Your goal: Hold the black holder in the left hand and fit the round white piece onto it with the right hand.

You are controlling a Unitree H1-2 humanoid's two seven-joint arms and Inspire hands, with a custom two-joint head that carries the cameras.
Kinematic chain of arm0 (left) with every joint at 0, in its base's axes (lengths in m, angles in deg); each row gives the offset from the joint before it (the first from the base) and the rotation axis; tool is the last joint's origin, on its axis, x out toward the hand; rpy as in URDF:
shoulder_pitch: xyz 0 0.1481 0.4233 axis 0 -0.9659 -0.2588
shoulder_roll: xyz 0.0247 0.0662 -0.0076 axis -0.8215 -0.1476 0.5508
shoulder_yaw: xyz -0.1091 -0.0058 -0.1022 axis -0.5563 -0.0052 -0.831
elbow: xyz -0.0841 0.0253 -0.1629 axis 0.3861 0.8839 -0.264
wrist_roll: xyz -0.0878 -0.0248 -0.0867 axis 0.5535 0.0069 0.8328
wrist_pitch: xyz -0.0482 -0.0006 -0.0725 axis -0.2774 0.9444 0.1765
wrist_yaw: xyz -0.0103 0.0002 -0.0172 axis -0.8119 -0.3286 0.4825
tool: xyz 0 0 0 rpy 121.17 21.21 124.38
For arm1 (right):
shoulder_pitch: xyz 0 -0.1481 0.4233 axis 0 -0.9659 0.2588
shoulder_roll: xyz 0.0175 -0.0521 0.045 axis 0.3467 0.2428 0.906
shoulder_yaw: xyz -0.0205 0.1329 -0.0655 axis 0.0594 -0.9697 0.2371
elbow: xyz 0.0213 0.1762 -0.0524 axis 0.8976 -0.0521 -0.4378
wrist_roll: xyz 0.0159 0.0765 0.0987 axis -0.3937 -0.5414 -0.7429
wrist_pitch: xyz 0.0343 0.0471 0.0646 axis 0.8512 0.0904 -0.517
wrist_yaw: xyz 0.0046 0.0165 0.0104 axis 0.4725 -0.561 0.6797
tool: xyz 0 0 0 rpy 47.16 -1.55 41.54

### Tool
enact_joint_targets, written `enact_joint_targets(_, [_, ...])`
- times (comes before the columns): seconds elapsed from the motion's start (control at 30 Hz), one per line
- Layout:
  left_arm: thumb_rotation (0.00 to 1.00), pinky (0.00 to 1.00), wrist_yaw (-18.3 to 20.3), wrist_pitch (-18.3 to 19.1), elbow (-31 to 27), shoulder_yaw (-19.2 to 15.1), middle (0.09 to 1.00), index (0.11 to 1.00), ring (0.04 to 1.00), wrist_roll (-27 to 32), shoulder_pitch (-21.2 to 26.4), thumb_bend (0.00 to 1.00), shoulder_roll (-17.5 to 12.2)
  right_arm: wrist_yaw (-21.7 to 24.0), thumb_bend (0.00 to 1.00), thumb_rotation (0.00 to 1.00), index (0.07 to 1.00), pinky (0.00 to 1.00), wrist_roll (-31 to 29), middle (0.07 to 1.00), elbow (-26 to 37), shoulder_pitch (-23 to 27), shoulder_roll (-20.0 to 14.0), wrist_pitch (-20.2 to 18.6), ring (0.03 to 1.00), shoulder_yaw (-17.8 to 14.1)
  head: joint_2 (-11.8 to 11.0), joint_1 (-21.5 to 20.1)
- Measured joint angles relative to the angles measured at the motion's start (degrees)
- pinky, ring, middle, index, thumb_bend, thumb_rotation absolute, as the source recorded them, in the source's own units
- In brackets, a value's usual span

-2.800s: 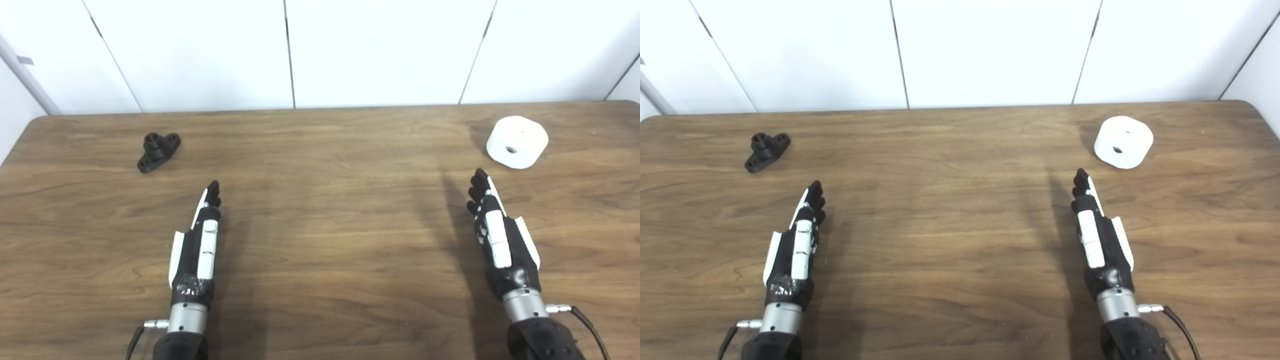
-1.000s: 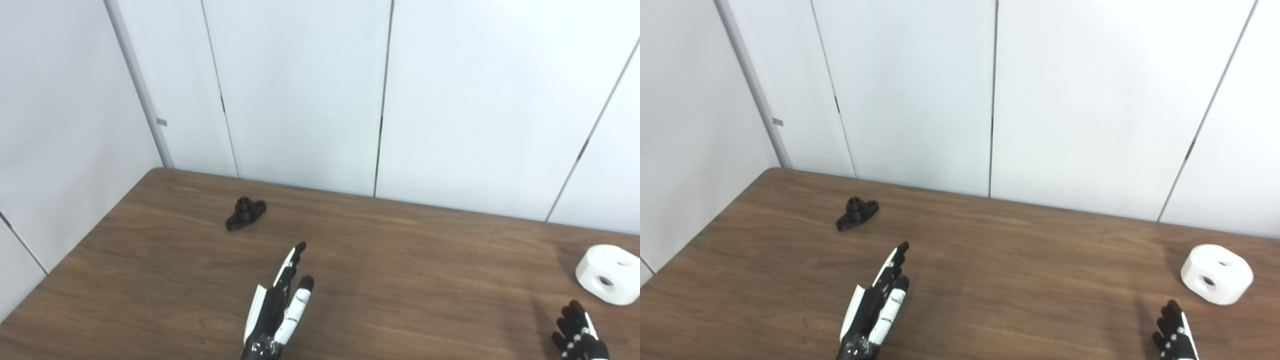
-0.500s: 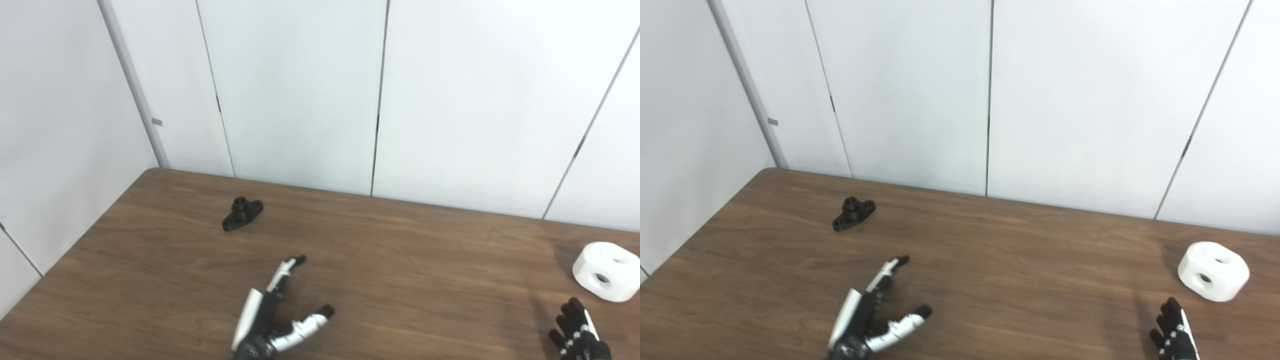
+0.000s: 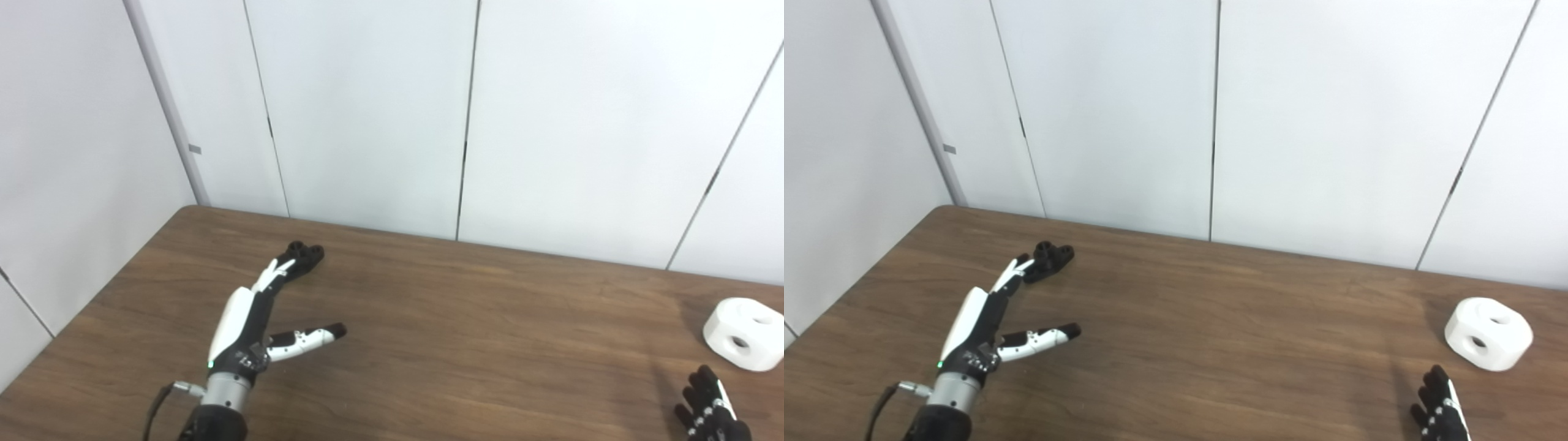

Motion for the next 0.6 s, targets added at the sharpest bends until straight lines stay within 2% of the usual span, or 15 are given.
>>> enact_joint_targets(0.13, [0.35,1.00,0.2,1.0,2.3,-0.7,1.000,0.885,1.000,-1.6,1.0,1.00,-2.7,0.0,0.70,1.00,1.000,1.00,0.0,1.000,0.0,0.0,0.0,0.0,1.000,-0.1,0.1,-0.1])
enact_joint_targets(0.37, [0.38,1.00,-1.6,1.3,8.6,-2.2,0.990,0.863,1.000,-4.0,4.5,1.00,-4.9,0.0,0.67,1.00,1.000,1.00,0.2,1.000,0.0,0.0,0.0,0.0,1.000,0.0,0.3,-0.1])
enact_joint_targets(0.6, [0.40,1.00,-2.3,2.8,14.0,-2.8,0.999,0.841,1.000,-5.4,7.7,0.99,-7.3,0.0,0.68,1.00,1.000,1.00,0.2,1.000,0.0,-0.1,0.0,0.1,1.000,-0.1,0.6,-0.1])
